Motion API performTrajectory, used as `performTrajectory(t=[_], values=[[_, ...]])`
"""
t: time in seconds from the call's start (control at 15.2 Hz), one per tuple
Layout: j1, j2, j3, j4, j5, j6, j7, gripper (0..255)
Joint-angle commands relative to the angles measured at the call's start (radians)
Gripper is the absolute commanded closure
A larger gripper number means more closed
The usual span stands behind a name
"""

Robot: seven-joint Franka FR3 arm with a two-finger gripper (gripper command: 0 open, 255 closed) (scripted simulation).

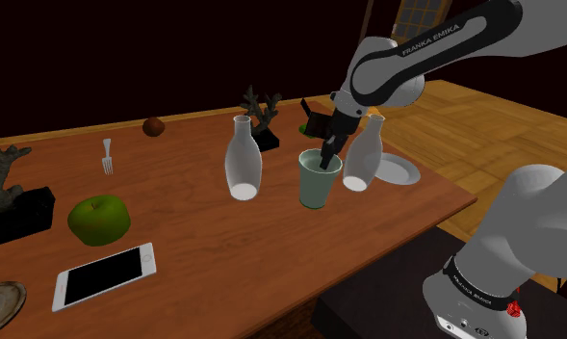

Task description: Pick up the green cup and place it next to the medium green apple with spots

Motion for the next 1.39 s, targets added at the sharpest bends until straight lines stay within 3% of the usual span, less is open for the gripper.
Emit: performTrajectory(t=[0.0,0.26,1.32], values=[[0.0,0.0,0.0,0.0,0.0,0.0,0.0,255],[0.0,0.0,0.0,0.0,0.0,0.0,0.0,255],[-0.019,-0.111,0.017,0.129,-0.051,-0.233,0.069,255]])
